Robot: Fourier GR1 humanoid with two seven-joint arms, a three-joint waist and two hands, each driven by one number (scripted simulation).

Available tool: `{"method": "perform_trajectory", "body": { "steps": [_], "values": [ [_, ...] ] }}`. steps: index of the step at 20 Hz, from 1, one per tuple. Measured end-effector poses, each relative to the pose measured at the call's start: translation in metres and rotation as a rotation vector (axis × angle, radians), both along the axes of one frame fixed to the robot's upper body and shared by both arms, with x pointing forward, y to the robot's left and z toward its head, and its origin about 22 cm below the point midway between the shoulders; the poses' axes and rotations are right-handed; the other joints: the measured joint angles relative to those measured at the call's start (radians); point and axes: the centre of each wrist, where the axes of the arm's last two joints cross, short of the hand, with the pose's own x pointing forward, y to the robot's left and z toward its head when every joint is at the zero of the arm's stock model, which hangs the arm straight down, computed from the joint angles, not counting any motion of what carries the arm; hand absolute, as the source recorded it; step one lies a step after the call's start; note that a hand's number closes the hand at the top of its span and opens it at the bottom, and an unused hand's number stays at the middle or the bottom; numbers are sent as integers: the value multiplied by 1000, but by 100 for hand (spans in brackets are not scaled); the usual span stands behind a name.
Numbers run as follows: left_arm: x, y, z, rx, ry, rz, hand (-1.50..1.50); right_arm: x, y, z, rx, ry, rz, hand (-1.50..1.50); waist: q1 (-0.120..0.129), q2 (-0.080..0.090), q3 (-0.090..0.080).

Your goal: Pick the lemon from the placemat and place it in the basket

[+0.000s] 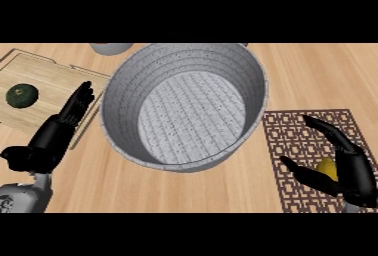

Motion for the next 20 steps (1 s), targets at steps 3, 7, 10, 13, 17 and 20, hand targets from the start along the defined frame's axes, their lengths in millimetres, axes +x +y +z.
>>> {"method": "perform_trajectory", "body": {
  "steps": [3,7,10,13,17,20],
  "values": [
    [2,-4,-1,-10,10,-12,0,-6,-6,11,-134,30,-135,-150,0,-2,-2],
    [0,-1,-2,-6,18,-13,0,-16,-27,43,-324,64,-311,-150,-5,-6,-6],
    [1,-5,-2,-12,17,-12,0,-23,-45,69,-486,152,-391,-150,-9,-7,-8],
    [1,-5,0,-6,12,-10,0,-30,-52,95,-630,300,-388,-150,-7,-7,-9],
    [1,-7,-1,-4,11,-15,0,-39,-44,129,-715,501,-320,-150,-5,-6,-8],
    [3,-4,-1,-4,17,-16,0,-48,-34,156,-733,613,-263,-150,-2,-6,-6]
  ]
}}
